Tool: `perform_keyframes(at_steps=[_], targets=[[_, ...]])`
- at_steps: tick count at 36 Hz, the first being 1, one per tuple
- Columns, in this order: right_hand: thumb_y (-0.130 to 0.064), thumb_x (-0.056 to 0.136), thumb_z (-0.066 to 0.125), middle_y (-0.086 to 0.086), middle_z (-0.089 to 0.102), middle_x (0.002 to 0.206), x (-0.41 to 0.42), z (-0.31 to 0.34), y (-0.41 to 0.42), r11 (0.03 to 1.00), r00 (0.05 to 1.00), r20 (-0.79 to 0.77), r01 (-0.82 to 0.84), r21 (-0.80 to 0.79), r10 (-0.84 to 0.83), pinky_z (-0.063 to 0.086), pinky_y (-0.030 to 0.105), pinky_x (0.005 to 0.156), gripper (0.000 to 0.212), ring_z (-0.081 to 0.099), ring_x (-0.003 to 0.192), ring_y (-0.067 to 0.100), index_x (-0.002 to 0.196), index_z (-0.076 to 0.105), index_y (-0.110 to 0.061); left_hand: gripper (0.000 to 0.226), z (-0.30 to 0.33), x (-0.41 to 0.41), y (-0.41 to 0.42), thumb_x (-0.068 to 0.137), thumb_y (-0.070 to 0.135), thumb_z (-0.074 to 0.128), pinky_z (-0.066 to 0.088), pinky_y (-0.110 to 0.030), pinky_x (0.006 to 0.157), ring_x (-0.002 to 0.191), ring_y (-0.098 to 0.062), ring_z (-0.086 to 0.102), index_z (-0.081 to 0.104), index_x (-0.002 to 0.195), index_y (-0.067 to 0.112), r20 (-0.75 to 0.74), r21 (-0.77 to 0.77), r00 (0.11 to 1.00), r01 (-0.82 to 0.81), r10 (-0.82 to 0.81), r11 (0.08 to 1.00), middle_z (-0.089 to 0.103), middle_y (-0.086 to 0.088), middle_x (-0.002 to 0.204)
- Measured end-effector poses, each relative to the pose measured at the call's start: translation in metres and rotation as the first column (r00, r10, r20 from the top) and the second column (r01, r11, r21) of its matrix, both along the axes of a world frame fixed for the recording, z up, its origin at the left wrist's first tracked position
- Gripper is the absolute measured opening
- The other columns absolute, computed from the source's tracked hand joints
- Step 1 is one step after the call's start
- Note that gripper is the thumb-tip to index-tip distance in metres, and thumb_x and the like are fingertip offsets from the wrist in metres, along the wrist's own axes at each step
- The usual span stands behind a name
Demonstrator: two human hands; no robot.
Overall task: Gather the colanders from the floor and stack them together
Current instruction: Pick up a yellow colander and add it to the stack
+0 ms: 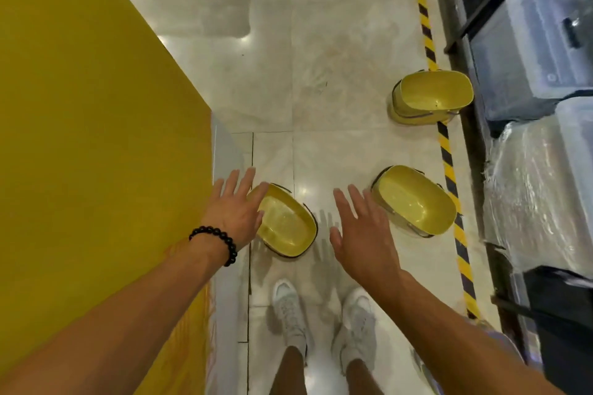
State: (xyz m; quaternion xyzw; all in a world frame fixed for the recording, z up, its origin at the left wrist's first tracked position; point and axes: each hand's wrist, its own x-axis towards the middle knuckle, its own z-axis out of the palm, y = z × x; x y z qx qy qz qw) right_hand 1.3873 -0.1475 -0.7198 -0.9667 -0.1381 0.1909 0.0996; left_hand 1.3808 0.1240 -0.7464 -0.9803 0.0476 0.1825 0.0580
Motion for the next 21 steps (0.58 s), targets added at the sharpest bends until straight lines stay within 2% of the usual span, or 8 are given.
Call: perform_keyframes(at_steps=[3,9,12,16,21], targets=[[-0.039,0.101,0.046,0.007,0.005,0.170,-0.001,-0.049,0.005,1.000,0.999,-0.034,-0.022,-0.021,0.021,0.020,0.054,0.122,0.072,0.003,0.155,0.034,0.161,0.008,-0.026,0.065,-0.046,0.013,0.007,0.095,0.050,0.050,0.019,-0.054,0.116,0.148,-0.035,0.014,0.024,0.151,0.030,0.000,0.005,1.000,0.030,-0.030,1.000,0.013,-0.007,0.165],[-0.037,0.098,0.052,0.006,0.001,0.170,-0.016,-0.145,0.012,0.999,0.992,-0.115,0.047,0.019,-0.044,0.018,0.054,0.124,0.076,0.000,0.156,0.031,0.161,0.010,-0.028,0.068,-0.143,0.023,0.015,0.092,0.051,0.053,0.018,-0.054,0.116,0.147,-0.035,0.013,0.023,0.150,0.030,-0.058,0.043,0.991,0.123,-0.120,0.992,0.013,-0.006,0.164],[-0.037,0.098,0.053,0.011,0.003,0.170,-0.027,-0.193,0.015,0.999,0.983,-0.177,0.050,0.005,-0.048,0.020,0.053,0.123,0.076,0.003,0.155,0.033,0.160,0.010,-0.026,0.067,-0.184,0.024,0.018,0.092,0.050,0.053,0.022,-0.055,0.115,0.146,-0.035,0.016,0.021,0.147,0.031,-0.084,0.033,0.992,0.101,-0.098,0.994,0.014,-0.007,0.164],[-0.037,0.100,0.053,0.017,0.004,0.168,-0.041,-0.249,0.022,0.996,0.966,-0.245,0.088,0.009,-0.083,0.021,0.047,0.122,0.078,0.009,0.155,0.035,0.161,0.008,-0.021,0.064,-0.238,0.029,0.025,0.095,0.050,0.047,0.022,-0.054,0.116,0.147,-0.034,0.013,0.018,0.149,0.033,-0.156,0.025,0.986,0.067,-0.062,0.997,0.005,-0.006,0.165],[-0.036,0.100,0.054,0.019,0.009,0.166,-0.055,-0.312,0.028,0.989,0.938,-0.320,0.148,0.016,-0.135,0.030,0.044,0.120,0.077,0.017,0.152,0.035,0.161,0.008,-0.022,0.063,-0.304,0.035,0.039,0.092,0.050,0.051,0.030,-0.054,0.111,0.144,-0.034,0.017,0.023,0.146,0.035,-0.172,0.040,0.985,0.007,0.000,0.999,0.006,-0.006,0.162]])
